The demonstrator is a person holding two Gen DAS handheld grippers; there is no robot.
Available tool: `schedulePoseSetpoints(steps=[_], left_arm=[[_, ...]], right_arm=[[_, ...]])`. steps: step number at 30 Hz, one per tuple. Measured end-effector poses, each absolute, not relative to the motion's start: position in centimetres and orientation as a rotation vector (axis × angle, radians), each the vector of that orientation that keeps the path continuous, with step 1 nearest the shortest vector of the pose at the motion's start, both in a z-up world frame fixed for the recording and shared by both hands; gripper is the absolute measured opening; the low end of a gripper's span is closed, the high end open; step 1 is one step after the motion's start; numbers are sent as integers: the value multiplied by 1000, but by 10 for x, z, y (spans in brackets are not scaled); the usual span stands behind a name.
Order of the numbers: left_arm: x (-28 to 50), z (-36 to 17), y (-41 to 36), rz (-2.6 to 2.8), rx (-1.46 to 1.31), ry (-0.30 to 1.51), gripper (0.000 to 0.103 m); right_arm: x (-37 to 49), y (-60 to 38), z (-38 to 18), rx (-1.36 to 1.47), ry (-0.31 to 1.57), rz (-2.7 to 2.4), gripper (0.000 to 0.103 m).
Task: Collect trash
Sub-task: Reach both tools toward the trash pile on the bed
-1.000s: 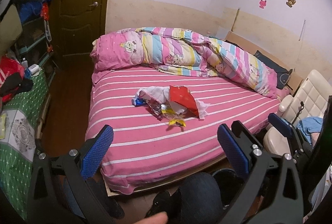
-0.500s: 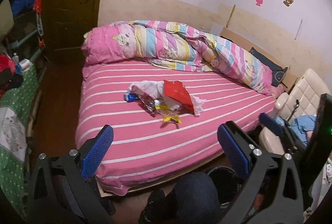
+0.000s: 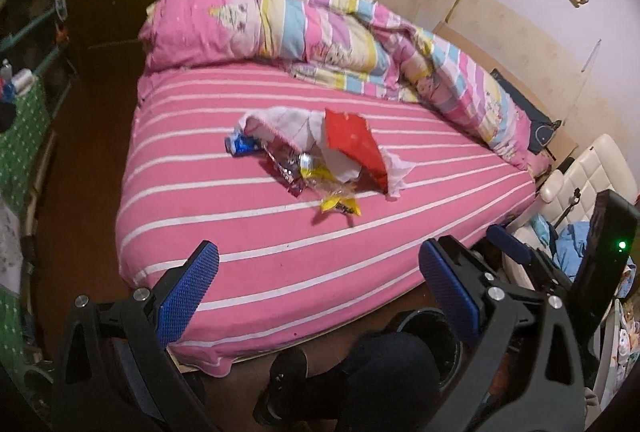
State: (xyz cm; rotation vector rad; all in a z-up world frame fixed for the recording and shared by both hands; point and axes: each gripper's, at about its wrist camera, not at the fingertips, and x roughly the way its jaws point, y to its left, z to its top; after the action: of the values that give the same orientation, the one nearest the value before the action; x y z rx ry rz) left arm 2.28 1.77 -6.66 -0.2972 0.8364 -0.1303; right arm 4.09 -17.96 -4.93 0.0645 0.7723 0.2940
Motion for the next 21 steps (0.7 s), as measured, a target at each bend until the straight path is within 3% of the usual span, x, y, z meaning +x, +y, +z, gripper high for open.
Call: schedulePoseSetpoints(steps=[21], left_arm=[[166,-176,38,-185,-373,985,97]], right_arm=[[199,-166,-189,194,987,257,98]])
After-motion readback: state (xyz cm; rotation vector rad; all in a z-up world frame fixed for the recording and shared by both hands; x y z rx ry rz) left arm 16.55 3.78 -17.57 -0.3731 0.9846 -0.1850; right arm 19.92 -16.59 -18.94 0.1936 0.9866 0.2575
